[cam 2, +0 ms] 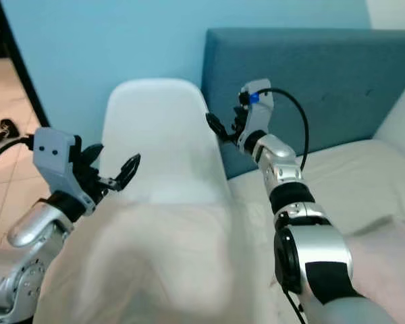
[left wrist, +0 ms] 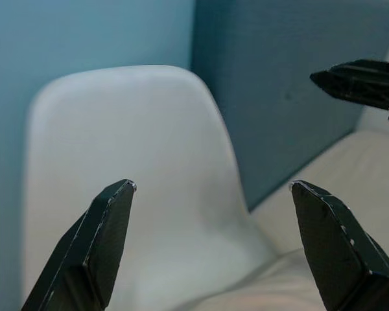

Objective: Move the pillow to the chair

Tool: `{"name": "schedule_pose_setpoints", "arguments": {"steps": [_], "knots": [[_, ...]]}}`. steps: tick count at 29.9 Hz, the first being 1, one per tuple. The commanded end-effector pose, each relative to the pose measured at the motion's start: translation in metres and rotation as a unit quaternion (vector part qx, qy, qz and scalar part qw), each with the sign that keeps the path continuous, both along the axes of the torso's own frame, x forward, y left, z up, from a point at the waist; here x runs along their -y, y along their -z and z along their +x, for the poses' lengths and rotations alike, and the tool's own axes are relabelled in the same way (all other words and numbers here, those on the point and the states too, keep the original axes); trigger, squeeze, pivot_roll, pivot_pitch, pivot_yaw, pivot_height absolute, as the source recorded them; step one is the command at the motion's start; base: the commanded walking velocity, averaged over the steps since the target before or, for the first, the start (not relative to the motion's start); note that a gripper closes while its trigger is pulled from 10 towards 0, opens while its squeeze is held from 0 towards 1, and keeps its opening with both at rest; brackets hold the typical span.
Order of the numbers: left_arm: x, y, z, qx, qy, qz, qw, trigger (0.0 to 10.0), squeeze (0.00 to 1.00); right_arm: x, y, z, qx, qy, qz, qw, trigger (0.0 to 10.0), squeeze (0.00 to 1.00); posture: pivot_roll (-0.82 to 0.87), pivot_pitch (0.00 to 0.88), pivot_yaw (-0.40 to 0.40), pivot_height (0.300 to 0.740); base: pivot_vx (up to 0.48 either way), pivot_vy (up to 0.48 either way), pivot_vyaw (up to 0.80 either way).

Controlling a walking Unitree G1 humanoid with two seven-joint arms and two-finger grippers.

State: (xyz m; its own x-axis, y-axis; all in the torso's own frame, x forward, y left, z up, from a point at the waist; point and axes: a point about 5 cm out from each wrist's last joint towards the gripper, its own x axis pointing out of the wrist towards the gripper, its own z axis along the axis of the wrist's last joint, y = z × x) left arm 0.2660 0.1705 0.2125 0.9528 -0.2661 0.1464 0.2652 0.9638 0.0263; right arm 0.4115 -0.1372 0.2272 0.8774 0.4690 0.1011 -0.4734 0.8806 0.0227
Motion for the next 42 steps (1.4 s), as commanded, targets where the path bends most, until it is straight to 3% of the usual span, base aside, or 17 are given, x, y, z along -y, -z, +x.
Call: {"name": "schedule_pose_setpoints", "arguments": {"steps": [1,14,22,25,36,42], "knots": [[0.008,0.008,0.003,-0.011,0.0,-0.003,1.0,10.0,0.0,0.007,0.007,-0.001,-0.007,0.013,0.0,1.0,10.0,0.0,0.01,0.0,-0.123,0.68,-0.326,0.0,0.0],[0.002,0.018,0.009,-0.018,-0.045,0.009,0.999,10.0,0.0,0.009,0.023,-0.005,-0.026,0.018,-0.016,0.999,10.0,0.0,0.01,0.0,-0.117,0.72,-0.045,0.0,0.0],[-0.012,0.037,0.011,-0.045,-0.095,0.005,0.994,10.0,0.0,0.009,0.03,-0.006,-0.037,0.027,-0.022,0.999,10.0,0.0,0.01,0.0,-0.116,0.74,0.0,0.0,0.0],[-0.023,0.052,0.01,-0.07,-0.125,0.006,0.99,10.0,0.0,0.012,0.039,-0.006,-0.054,0.056,-0.023,0.997,10.0,0.0,0.01,0.0,-0.116,0.74,0.0,0.0,0.0],[-0.025,0.086,0.003,-0.122,-0.135,0.004,0.983,10.0,0.0,0.02,0.058,-0.012,-0.081,0.083,-0.032,0.993,10.0,0.0,-0.01,0.0,-0.116,0.74,-0.267,0.0,0.0],[-0.023,0.089,0.003,-0.125,-0.135,0.003,0.983,10.0,0.0,0.018,0.064,-0.013,-0.089,0.09,-0.035,0.991,10.0,0.0,-0.01,0.0,-0.117,0.74,-0.438,0.0,0.0]]}}
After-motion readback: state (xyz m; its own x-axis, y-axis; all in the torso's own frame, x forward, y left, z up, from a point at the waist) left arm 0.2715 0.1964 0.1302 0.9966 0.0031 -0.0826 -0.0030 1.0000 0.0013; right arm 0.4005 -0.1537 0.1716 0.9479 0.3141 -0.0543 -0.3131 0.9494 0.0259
